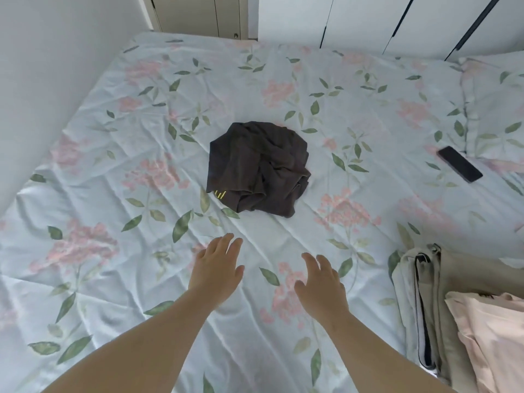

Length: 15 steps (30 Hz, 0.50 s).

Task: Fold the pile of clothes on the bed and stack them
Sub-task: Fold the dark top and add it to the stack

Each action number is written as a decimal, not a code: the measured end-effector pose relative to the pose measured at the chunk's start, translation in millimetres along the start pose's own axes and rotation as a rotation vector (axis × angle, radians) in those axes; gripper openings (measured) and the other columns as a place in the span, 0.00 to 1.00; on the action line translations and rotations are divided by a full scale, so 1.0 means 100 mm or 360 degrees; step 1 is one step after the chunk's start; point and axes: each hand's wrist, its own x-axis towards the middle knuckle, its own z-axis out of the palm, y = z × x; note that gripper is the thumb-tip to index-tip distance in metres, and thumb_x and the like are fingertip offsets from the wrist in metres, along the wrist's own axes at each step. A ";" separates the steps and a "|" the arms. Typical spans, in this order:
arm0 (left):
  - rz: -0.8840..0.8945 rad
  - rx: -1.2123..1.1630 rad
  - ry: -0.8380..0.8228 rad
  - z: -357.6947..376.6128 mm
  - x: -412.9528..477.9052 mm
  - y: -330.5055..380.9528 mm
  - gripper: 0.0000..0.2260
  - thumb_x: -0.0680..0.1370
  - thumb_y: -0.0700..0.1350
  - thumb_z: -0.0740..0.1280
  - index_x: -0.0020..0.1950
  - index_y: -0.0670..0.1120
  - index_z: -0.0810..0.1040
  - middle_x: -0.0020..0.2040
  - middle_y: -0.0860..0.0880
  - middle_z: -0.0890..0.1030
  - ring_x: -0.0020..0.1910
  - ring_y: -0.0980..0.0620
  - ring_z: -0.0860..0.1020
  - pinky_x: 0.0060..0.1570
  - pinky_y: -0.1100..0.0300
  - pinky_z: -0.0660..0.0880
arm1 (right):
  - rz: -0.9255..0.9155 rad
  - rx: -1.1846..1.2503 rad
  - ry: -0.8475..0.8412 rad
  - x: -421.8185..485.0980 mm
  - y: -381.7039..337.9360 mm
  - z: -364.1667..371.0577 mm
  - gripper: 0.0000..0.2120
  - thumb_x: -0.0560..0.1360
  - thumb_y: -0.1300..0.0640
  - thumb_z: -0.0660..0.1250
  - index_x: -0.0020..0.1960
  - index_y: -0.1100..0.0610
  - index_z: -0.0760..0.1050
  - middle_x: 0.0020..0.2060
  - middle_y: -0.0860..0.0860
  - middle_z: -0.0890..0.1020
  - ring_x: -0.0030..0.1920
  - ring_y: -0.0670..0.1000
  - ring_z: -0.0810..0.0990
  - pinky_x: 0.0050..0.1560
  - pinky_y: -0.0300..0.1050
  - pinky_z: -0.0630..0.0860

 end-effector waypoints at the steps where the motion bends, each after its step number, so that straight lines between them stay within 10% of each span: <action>1: 0.0008 0.0003 0.0005 0.05 0.17 -0.02 0.25 0.80 0.54 0.56 0.75 0.51 0.54 0.76 0.52 0.54 0.74 0.51 0.55 0.68 0.55 0.59 | 0.0021 0.0018 -0.0002 0.18 0.01 0.01 0.28 0.78 0.54 0.57 0.76 0.49 0.51 0.75 0.51 0.53 0.71 0.55 0.60 0.67 0.50 0.64; 6: 0.0017 0.0031 0.0086 0.34 1.11 -0.12 0.27 0.80 0.55 0.57 0.76 0.52 0.52 0.76 0.51 0.53 0.75 0.50 0.52 0.68 0.54 0.58 | 0.0098 0.0316 0.0035 1.24 0.06 0.10 0.28 0.77 0.56 0.58 0.75 0.50 0.54 0.73 0.51 0.60 0.65 0.55 0.69 0.62 0.52 0.70; 12: 0.0021 0.0111 0.0215 0.65 2.08 -0.26 0.35 0.77 0.61 0.60 0.77 0.56 0.45 0.78 0.50 0.46 0.76 0.45 0.46 0.72 0.48 0.54 | 0.0252 0.1535 0.0142 2.34 -0.10 0.15 0.35 0.76 0.55 0.66 0.76 0.53 0.50 0.71 0.53 0.64 0.61 0.51 0.73 0.58 0.41 0.69; 15: -0.0011 0.0167 0.0125 0.84 2.31 -0.32 0.35 0.74 0.65 0.61 0.76 0.59 0.49 0.77 0.51 0.50 0.76 0.45 0.51 0.69 0.46 0.59 | 0.0251 0.1934 0.0134 2.64 -0.15 0.19 0.25 0.74 0.58 0.70 0.64 0.50 0.60 0.54 0.45 0.74 0.47 0.43 0.75 0.42 0.37 0.72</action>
